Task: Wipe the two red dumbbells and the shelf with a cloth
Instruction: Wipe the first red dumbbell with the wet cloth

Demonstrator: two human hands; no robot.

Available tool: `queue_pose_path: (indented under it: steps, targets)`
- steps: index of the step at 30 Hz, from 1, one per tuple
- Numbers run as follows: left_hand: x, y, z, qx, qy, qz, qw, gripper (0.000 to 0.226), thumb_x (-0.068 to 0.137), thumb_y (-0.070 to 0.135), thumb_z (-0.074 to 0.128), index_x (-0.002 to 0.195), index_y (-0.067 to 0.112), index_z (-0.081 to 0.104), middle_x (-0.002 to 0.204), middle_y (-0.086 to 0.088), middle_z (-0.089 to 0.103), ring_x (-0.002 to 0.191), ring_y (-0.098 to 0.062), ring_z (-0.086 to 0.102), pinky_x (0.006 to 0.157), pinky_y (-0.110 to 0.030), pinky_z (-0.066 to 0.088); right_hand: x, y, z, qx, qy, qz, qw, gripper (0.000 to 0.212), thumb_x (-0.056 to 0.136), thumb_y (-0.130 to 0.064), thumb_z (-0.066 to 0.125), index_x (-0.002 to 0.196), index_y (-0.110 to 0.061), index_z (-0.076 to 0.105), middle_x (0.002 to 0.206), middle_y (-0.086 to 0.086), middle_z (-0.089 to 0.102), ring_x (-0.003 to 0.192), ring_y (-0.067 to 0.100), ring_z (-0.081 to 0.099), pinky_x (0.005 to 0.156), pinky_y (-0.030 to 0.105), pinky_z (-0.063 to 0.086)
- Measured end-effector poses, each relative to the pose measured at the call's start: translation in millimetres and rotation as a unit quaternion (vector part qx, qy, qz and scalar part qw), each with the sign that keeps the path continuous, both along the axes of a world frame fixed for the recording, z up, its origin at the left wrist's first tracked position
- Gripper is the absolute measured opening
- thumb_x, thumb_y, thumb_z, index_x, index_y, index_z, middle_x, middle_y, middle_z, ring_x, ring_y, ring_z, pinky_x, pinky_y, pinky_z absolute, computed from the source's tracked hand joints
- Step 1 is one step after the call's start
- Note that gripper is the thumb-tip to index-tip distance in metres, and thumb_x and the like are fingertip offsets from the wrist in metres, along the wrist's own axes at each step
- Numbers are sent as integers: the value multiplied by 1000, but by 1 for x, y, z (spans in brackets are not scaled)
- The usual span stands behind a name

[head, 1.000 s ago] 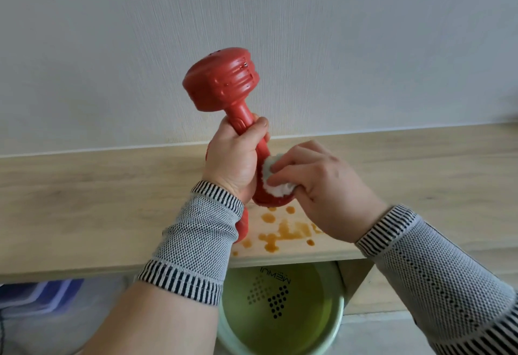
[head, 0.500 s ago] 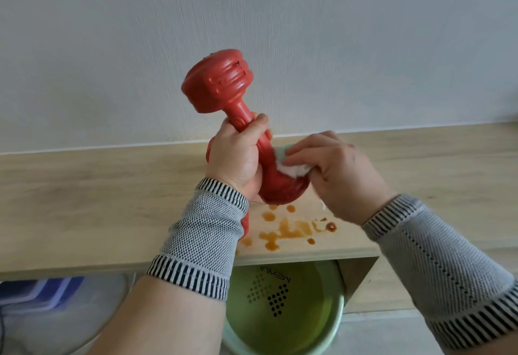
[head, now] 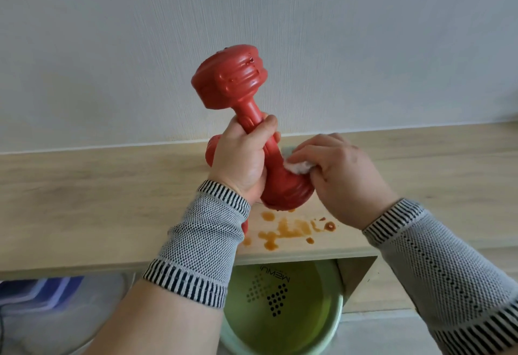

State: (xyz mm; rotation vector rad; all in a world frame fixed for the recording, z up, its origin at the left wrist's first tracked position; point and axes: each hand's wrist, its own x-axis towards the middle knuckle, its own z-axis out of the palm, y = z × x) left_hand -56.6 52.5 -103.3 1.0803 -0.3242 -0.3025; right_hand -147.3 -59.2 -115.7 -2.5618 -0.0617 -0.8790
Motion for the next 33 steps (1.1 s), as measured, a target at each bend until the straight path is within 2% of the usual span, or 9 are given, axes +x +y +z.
queue_pose_path:
  steps: [2,4,8,14,18,20,24,28,33]
  targets:
    - [1,0,-3,17,-17,-3,1000,11,91,3,58,84,11,56,68,-6,53,64,-21,47,66,-37,38,-3,9,0,-27,2,23,999,43,78,-18,31,86,-16,73,89,0,67,85,26,57,71,34,51]
    - [2,2,-5,27,-22,-7,999,8,89,7,60,84,12,56,68,-6,53,62,-22,46,62,-36,38,-6,13,0,-44,5,44,998,39,79,-12,36,85,-16,74,89,-1,68,84,26,58,69,36,53]
    - [4,7,-4,25,-3,-7,1000,11,92,5,56,85,12,56,72,-7,53,64,-19,50,61,-32,42,-9,15,3,-44,31,90,994,38,77,-11,39,85,-18,75,92,-7,69,91,22,58,75,38,54]
    - [-1,1,-1,-26,27,-36,999,13,81,3,63,87,8,53,69,-10,51,60,-19,52,57,-32,43,-5,-16,6,49,65,22,996,39,77,4,47,93,-19,75,99,-6,68,91,12,62,82,27,49]
    - [-2,0,0,-25,22,-32,999,10,93,9,60,95,7,51,73,-6,52,65,-17,53,56,-31,45,-5,-17,7,80,79,29,993,42,77,9,48,93,-20,74,98,-5,68,89,11,63,77,21,47]
    - [1,1,1,-24,30,-20,999,7,93,10,60,92,10,53,75,-3,55,69,-15,54,60,-32,45,-6,-15,8,83,75,40,993,42,77,9,48,92,-20,74,97,-7,68,89,10,62,78,23,48]
    - [5,2,2,-19,46,15,999,5,93,11,61,89,14,58,76,2,51,76,-13,49,81,-33,44,-7,-1,8,33,41,51,997,35,77,1,47,90,-19,72,91,-7,67,88,13,60,75,29,52]
    - [10,5,2,2,40,19,999,6,92,15,62,90,19,67,79,5,56,84,-13,52,92,-34,44,-6,10,6,-22,29,82,996,35,76,-9,39,87,-17,71,90,-5,68,87,17,60,73,26,51]
    - [8,9,5,-67,87,-41,993,4,91,11,60,94,10,61,70,-1,56,65,-11,55,64,-27,42,-5,-17,7,45,73,12,996,32,84,5,51,95,-17,73,102,-6,64,89,12,62,76,23,51]
